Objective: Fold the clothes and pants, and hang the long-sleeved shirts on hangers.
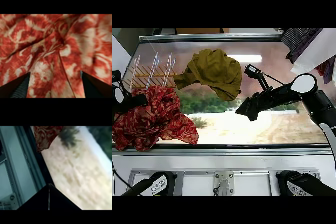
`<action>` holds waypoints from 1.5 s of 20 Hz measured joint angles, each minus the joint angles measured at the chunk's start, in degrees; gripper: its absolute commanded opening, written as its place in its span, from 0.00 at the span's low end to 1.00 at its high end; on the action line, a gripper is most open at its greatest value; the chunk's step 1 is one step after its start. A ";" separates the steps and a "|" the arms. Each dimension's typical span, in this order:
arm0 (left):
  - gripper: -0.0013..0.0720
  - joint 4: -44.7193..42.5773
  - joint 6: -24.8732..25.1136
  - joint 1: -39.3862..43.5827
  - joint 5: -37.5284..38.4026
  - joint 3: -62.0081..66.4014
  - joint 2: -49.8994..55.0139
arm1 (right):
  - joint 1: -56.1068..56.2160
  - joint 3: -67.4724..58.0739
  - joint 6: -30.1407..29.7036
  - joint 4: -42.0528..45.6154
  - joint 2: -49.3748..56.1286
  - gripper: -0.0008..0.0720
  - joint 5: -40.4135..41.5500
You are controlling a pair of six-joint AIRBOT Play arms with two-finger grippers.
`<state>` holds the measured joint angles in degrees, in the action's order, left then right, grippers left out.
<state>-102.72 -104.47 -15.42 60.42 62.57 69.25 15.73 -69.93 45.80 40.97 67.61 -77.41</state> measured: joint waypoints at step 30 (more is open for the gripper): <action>0.86 14.38 3.32 59.21 -11.19 25.09 8.15 | -32.83 -1.49 15.06 -3.45 -11.41 0.03 11.65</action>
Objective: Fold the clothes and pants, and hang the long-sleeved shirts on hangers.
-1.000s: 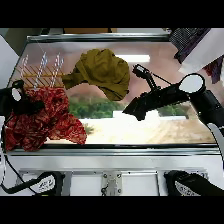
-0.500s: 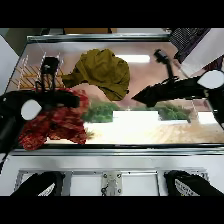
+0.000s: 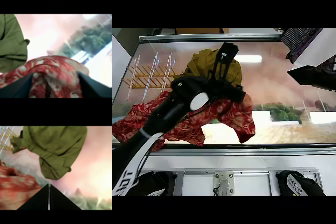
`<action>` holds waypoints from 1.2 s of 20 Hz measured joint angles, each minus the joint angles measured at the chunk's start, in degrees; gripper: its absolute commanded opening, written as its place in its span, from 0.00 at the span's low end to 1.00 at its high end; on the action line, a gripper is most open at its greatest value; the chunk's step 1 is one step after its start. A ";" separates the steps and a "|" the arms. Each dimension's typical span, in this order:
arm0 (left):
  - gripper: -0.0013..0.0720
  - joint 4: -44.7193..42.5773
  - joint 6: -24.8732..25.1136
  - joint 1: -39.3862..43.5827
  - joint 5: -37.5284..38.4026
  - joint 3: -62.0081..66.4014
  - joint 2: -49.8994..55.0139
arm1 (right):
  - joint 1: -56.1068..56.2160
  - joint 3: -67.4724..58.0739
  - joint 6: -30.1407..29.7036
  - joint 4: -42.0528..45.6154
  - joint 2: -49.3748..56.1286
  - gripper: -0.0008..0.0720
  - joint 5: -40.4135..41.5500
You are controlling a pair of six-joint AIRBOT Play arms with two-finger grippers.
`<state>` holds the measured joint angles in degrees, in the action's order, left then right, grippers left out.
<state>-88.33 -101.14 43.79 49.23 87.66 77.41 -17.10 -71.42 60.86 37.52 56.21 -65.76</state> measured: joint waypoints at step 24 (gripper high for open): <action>0.56 12.68 -3.41 2.43 10.19 -4.46 23.39 | -2.29 0.22 0.68 0.35 1.03 0.03 -3.72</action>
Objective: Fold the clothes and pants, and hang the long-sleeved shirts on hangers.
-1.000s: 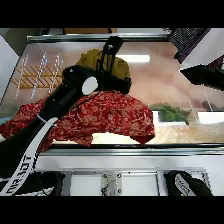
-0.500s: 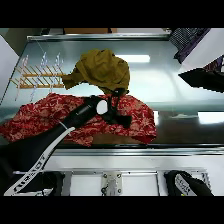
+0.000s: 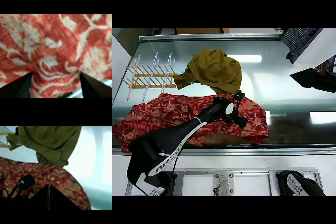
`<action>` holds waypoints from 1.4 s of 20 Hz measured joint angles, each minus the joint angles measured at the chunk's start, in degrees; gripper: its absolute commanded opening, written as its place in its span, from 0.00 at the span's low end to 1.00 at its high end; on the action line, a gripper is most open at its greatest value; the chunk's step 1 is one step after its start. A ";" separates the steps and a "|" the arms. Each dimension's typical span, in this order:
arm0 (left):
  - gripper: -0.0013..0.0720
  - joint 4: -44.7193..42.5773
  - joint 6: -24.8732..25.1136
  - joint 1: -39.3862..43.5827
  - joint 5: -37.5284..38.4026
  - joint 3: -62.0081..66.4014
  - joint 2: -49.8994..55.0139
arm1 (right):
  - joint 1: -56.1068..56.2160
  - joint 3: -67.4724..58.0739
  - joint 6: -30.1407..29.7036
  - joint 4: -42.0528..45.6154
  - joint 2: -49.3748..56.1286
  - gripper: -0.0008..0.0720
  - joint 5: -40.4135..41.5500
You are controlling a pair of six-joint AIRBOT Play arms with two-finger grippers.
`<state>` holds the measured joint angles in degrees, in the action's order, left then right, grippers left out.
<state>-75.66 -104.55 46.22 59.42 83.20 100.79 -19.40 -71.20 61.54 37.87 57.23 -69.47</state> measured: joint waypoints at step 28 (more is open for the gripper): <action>0.03 -18.95 6.10 -36.22 22.32 1.88 -17.66 | 32.46 6.32 4.63 5.40 36.68 0.92 16.04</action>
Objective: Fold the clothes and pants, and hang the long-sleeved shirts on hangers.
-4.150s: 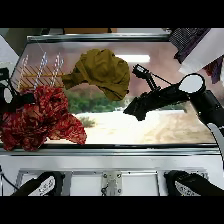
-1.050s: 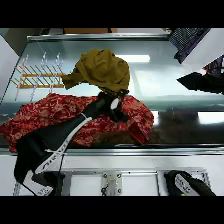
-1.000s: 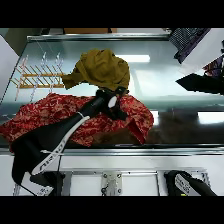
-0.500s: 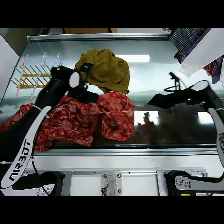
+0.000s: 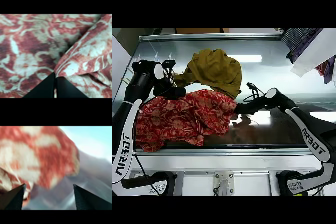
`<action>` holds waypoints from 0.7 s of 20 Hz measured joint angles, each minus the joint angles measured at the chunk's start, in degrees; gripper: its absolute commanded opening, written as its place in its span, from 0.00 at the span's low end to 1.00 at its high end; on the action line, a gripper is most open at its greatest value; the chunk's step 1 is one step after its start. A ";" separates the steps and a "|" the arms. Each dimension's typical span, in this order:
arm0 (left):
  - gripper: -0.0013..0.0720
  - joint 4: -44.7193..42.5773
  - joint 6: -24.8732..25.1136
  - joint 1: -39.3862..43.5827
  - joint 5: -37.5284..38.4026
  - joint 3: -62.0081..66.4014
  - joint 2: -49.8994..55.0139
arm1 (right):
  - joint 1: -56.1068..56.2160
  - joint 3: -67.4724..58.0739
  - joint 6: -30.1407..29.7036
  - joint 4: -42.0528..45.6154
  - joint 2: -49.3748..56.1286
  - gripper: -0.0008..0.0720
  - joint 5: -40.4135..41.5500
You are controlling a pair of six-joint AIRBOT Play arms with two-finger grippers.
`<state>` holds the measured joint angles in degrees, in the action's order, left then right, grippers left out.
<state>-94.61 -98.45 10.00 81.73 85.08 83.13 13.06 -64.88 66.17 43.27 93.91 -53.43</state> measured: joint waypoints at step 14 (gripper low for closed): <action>0.03 0.17 0.20 -0.74 -1.81 7.63 -5.68 | -0.37 -5.31 -10.38 -8.41 -6.82 0.03 8.39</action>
<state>-94.43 -98.26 9.26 79.92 92.71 77.45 12.69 -70.19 55.79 34.85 87.09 -45.04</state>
